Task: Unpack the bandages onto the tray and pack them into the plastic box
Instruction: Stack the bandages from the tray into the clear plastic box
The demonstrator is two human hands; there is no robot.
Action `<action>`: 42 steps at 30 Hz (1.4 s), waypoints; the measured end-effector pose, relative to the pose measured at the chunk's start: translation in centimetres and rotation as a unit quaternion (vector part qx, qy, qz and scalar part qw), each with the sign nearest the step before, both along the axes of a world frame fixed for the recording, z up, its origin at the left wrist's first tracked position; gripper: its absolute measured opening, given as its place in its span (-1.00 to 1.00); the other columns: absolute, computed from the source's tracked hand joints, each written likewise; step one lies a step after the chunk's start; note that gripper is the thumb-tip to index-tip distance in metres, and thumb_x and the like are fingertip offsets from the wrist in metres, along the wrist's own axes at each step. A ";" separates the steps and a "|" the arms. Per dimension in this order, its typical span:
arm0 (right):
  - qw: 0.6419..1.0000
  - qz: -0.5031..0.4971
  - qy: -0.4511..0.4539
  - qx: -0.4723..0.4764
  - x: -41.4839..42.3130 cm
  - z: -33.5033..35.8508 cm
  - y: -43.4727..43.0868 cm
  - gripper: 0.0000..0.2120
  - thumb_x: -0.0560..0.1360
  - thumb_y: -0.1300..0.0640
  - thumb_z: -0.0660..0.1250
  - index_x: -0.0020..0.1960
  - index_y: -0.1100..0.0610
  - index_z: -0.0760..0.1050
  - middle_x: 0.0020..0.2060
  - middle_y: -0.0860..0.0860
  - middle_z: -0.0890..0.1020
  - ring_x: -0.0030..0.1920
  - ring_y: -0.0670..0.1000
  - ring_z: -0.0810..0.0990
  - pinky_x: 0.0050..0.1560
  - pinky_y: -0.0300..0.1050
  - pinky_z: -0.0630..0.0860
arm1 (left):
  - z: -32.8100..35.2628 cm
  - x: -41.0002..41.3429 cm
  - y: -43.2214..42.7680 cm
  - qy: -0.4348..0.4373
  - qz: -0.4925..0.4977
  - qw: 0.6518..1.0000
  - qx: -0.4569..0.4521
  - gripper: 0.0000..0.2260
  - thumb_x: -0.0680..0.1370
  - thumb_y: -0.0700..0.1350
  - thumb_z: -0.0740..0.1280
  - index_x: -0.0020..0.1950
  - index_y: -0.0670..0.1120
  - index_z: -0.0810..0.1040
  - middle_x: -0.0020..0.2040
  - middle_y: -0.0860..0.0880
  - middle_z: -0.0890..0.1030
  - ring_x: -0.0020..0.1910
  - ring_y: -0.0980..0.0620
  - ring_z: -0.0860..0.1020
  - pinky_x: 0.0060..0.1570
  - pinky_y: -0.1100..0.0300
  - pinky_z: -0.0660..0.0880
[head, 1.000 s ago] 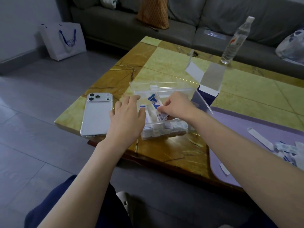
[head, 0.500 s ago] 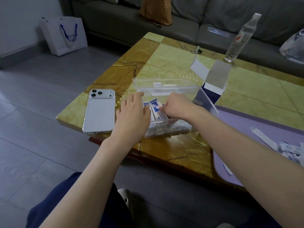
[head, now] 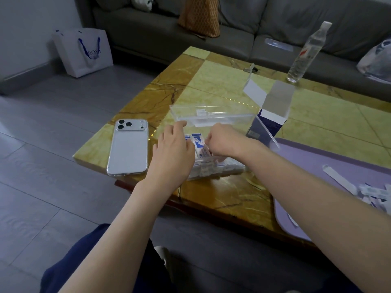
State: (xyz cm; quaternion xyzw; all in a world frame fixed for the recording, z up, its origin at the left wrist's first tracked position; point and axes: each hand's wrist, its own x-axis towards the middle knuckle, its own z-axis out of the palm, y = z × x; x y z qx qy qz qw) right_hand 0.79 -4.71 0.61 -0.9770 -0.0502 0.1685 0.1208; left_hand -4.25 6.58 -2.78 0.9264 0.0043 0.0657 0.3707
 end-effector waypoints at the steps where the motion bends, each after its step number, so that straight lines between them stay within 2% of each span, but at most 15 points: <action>1: 1.000 0.000 -0.009 0.001 -0.2 0.0 -0.3 -0.85 0.53 0.27 0.19 -0.10 0.23 0.53 -0.17 0.11 0.59 -0.15 0.13 0.61 -0.12 -0.03 0.59 | 0.0 -0.1 0.0 0.000 0.002 1.000 -0.001 -0.59 0.61 -0.16 0.10 0.46 -0.04 0.18 0.40 -0.06 0.28 0.37 -0.03 0.26 0.31 0.00 0.27; 3: 0.999 0.006 -0.051 -0.016 -0.4 0.2 -1.0 -0.80 0.55 0.19 0.20 -0.24 0.16 0.48 -0.28 0.06 0.54 -0.19 0.13 0.55 -0.24 -0.09 0.48 | 0.1 -0.1 0.1 -0.003 0.011 1.000 0.012 -0.60 0.61 -0.14 0.10 0.46 -0.03 0.19 0.40 -0.06 0.28 0.36 -0.04 0.27 0.30 0.00 0.26; 4: 0.997 0.008 -0.080 -0.019 -0.6 0.1 -1.5 -0.77 0.56 0.16 0.19 -0.24 0.15 0.48 -0.28 0.05 0.55 -0.18 0.13 0.54 -0.26 -0.11 0.44 | 0.1 -0.2 0.1 -0.009 0.016 0.999 0.030 -0.61 0.61 -0.14 0.11 0.45 -0.03 0.20 0.39 -0.06 0.29 0.36 -0.04 0.27 0.29 0.00 0.26; 7: 0.981 0.012 -0.187 0.042 -1.8 0.1 -3.1 -0.78 0.60 0.11 0.12 0.06 0.12 0.52 -0.06 0.01 0.61 -0.05 0.07 0.56 -0.06 -0.02 0.51 | 0.3 -0.5 -0.2 -0.070 0.032 0.993 0.087 -0.64 0.61 -0.15 0.12 0.41 -0.04 0.28 0.34 -0.06 0.33 0.30 -0.05 0.29 0.24 0.04 0.25; 9: 0.959 0.027 -0.262 0.104 -2.9 0.0 -4.4 -0.80 0.61 0.11 0.12 0.15 0.10 0.47 -0.01 -0.04 0.56 -0.03 0.00 0.53 -0.03 -0.04 0.50 | 0.6 -0.8 -0.9 -0.121 0.023 0.987 0.100 -0.67 0.59 -0.20 0.13 0.35 -0.07 0.36 0.28 -0.07 0.39 0.24 -0.06 0.33 0.20 0.05 0.26; 13: 0.901 0.048 -0.402 0.157 -4.9 -1.1 -7.9 -0.84 0.59 0.17 0.19 0.13 0.15 0.46 -0.08 -0.11 0.43 -0.13 -0.11 0.42 -0.20 -0.25 0.39 | 1.1 -1.6 -3.6 -0.210 -0.041 0.972 0.093 -0.71 0.53 -0.30 0.20 0.23 -0.12 0.48 0.13 -0.08 0.50 0.11 -0.07 0.42 0.07 0.13 0.27; 17: 0.889 0.019 -0.435 0.140 -6.5 -2.8 -12.5 -0.83 0.60 0.13 0.15 0.12 0.17 0.43 -0.11 -0.07 0.43 -0.16 -0.12 0.41 -0.29 -0.26 0.36 | 1.1 -2.4 -7.8 -0.234 -0.141 0.959 0.081 -0.74 0.46 -0.29 0.21 0.12 -0.14 0.52 -0.01 -0.08 0.49 -0.05 -0.05 0.44 -0.05 0.12 0.37; 20: 0.902 -0.010 -0.418 0.104 -7.5 -4.1 -17.0 -0.85 0.59 0.16 0.17 0.10 0.18 0.44 -0.11 -0.02 0.46 -0.13 -0.06 0.43 -0.23 -0.25 0.36 | 0.5 -2.6 -11.1 -0.233 -0.223 0.941 0.099 -0.77 0.45 -0.28 0.25 0.09 -0.14 0.52 -0.04 -0.09 0.49 -0.07 -0.07 0.46 -0.08 0.08 0.41; 22: 0.921 -0.050 -0.369 0.112 -8.4 -5.2 -20.1 -0.82 0.59 0.18 0.18 0.15 0.20 0.43 -0.04 0.06 0.50 -0.06 0.02 0.47 -0.09 -0.16 0.43 | -0.2 -2.8 -13.3 -0.209 -0.278 0.930 0.119 -0.78 0.49 -0.27 0.27 0.13 -0.13 0.52 0.00 -0.09 0.51 -0.02 -0.08 0.48 -0.02 0.07 0.41; 25: 0.955 -0.096 -0.255 0.117 -10.0 -6.5 -23.7 -0.67 0.58 0.09 0.15 0.28 0.22 0.34 0.15 0.11 0.48 0.14 0.05 0.46 0.10 -0.16 0.36 | -1.4 -2.9 -16.2 -0.150 -0.325 0.920 0.159 -0.75 0.58 -0.12 0.20 0.24 -0.09 0.45 0.14 -0.07 0.47 0.11 -0.09 0.44 0.11 0.05 0.37; 28: 0.969 -0.112 -0.200 0.094 -11.0 -7.2 -26.4 -0.64 0.58 0.09 0.18 0.34 0.18 0.31 0.26 0.12 0.45 0.27 0.06 0.41 0.19 -0.18 0.29 | -2.7 -2.8 -18.5 -0.106 -0.345 0.907 0.218 -0.63 0.59 0.02 0.16 0.36 -0.06 0.34 0.25 -0.05 0.40 0.22 -0.08 0.37 0.18 0.08 0.26; 32: 0.972 -0.133 -0.180 0.077 -11.8 -6.7 -29.3 -0.65 0.58 0.14 0.19 0.35 0.14 0.33 0.27 0.09 0.45 0.29 0.08 0.39 0.17 -0.13 0.30 | -3.8 -2.5 -21.1 -0.087 -0.373 0.890 0.246 -0.52 0.58 0.11 0.17 0.43 -0.06 0.25 0.35 -0.04 0.35 0.30 -0.07 0.31 0.22 0.07 0.24; 37: 0.984 -0.149 -0.082 0.051 -12.5 -5.5 -32.3 -0.50 0.52 0.09 0.32 0.42 0.06 0.26 0.34 0.04 0.38 0.32 0.03 0.35 0.20 -0.11 0.33 | -3.7 -1.8 -22.8 -0.050 -0.388 0.886 0.250 -0.49 0.58 0.10 0.18 0.47 -0.06 0.20 0.44 -0.05 0.26 0.38 -0.06 0.24 0.29 0.04 0.21; 39: 0.985 -0.157 -0.047 0.055 -12.9 -5.3 -33.2 -0.47 0.50 0.15 0.35 0.42 0.06 0.28 0.34 0.05 0.38 0.31 0.03 0.36 0.22 -0.11 0.35 | -3.7 -1.6 -23.4 -0.037 -0.388 0.885 0.254 -0.52 0.59 0.10 0.17 0.45 -0.06 0.23 0.43 -0.04 0.26 0.38 -0.07 0.24 0.28 0.03 0.21; 42: 0.985 -0.157 -0.063 0.041 -13.1 -5.7 -34.0 -0.51 0.48 0.19 0.38 0.37 0.07 0.34 0.25 0.04 0.44 0.28 0.00 0.37 0.21 -0.08 0.38 | -3.9 -1.4 -23.9 -0.030 -0.384 0.888 0.253 -0.65 0.61 0.08 0.12 0.34 -0.03 0.35 0.37 -0.05 0.33 0.32 -0.07 0.28 0.23 0.04 0.23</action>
